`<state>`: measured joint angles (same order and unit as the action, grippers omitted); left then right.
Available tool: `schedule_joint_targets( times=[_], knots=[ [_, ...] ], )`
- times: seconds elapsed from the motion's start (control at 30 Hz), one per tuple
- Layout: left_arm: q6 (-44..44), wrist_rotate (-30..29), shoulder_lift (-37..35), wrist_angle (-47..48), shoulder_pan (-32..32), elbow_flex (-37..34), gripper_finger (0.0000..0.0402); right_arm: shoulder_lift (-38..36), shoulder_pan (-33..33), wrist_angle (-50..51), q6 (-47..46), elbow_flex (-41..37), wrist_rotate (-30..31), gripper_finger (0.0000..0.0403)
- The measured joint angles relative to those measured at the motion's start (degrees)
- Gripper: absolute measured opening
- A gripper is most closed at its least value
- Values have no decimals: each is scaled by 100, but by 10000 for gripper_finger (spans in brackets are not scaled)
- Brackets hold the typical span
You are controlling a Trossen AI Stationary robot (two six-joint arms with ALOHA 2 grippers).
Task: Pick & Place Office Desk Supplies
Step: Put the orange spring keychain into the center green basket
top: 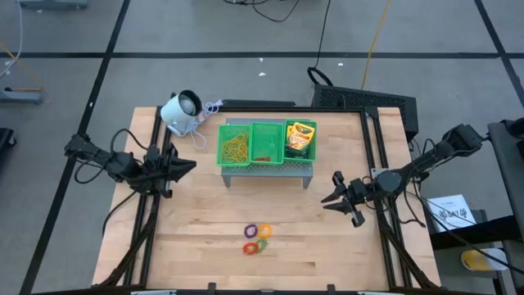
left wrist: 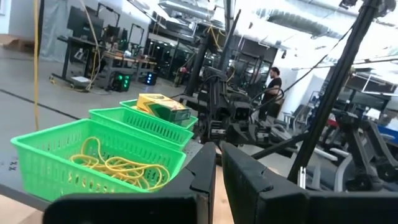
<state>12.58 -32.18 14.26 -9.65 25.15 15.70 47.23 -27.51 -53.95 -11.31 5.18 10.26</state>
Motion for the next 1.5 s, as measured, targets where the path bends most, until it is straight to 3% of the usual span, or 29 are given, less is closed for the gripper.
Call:
schedule_joint_targets(
  times=[0.4,0.5,0.63,0.73,0.83,0.97,1.2,1.3,1.5],
  knots=[
    [92,-2,35,51,0,0,35,1,2,-66,17,-58,-2,70],
    [213,606,349,-274,3,0,35,1,2,-66,17,-58,-2,70],
    [196,1456,1540,-1457,111,0,35,1,2,-66,17,-60,7,70],
    [24,1563,2803,-2588,329,67,35,1,2,-66,20,-62,13,70],
    [-239,1563,4145,-2987,593,537,35,1,2,-64,19,-62,15,70],
    [-290,1568,5605,-2526,866,1657,46,1,2,-63,20,-62,17,70],
    [826,1444,7369,226,928,3487,123,3,4,-50,170,-64,19,70],
    [1095,1438,7983,927,891,3810,155,3,4,-65,170,-64,20,70],
    [1314,1565,8794,940,887,3913,182,1,2,-66,160,-64,20,71]
  ],
)
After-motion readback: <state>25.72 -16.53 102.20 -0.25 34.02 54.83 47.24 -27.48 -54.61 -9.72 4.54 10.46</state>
